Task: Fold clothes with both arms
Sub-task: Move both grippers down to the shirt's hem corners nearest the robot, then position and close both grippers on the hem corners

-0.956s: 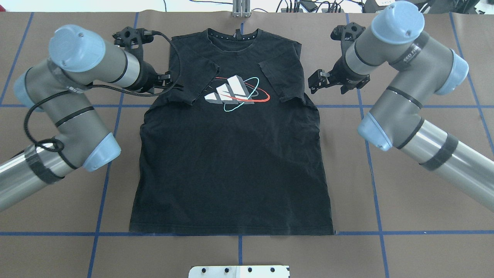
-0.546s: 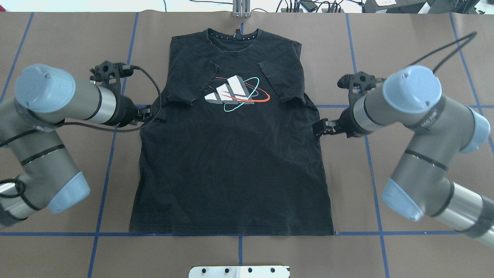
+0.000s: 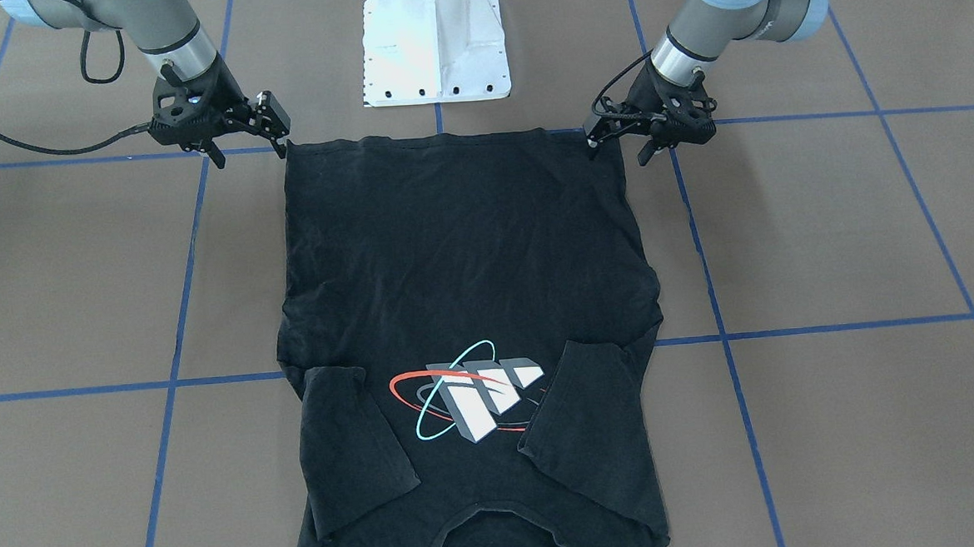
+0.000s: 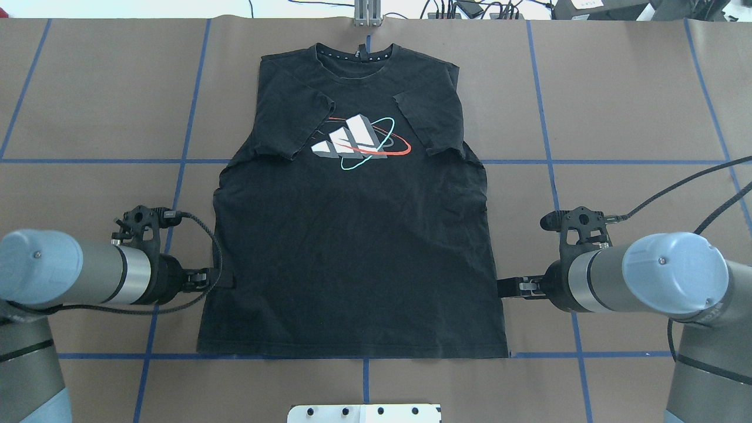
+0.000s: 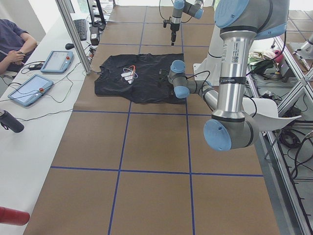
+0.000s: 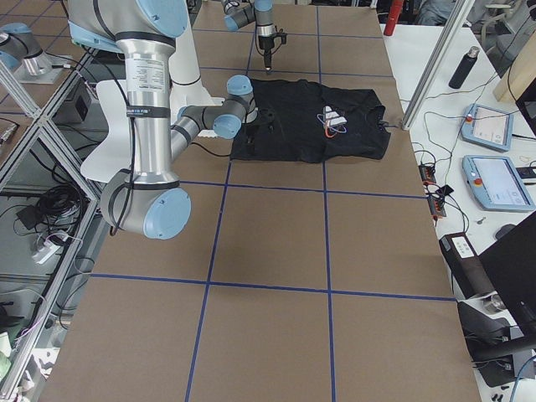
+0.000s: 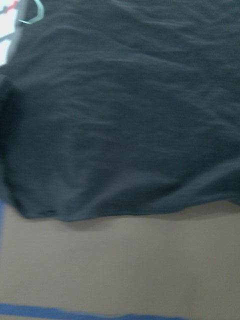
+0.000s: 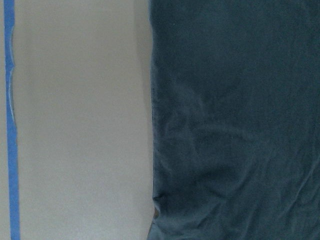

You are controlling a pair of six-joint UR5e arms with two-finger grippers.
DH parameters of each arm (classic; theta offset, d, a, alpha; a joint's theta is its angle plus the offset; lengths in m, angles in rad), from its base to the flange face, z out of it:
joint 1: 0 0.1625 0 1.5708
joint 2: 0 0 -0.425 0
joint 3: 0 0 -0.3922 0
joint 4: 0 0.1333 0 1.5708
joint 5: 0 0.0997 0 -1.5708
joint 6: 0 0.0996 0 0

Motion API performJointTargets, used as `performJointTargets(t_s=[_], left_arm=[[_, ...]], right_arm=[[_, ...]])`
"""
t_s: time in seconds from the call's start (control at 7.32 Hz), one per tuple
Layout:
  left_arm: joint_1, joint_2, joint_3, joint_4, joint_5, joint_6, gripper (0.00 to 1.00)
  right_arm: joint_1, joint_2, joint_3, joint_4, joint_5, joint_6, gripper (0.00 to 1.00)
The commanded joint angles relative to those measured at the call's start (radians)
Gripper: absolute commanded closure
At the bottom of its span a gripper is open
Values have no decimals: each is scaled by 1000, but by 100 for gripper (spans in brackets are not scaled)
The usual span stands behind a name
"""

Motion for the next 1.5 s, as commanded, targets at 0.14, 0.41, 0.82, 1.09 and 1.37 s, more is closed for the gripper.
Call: performJointTargets(t_s=[0.14, 0.41, 0.82, 1.09, 1.37], left_arm=[[136, 80, 4, -99, 61, -109, 0], [169, 80, 9, -99, 83, -132, 10], [172, 80, 13, -98, 81, -137, 48], [172, 82, 15, -93, 80, -137, 49], [172, 85, 15, -92, 78, -134, 49]], right_arm=[[-36, -13, 11, 4, -31, 26, 0], [-36, -13, 11, 4, -31, 26, 0], [-36, -13, 17, 4, -31, 26, 0], [-36, -13, 17, 4, -31, 26, 0], [-36, -13, 18, 4, -31, 26, 0]])
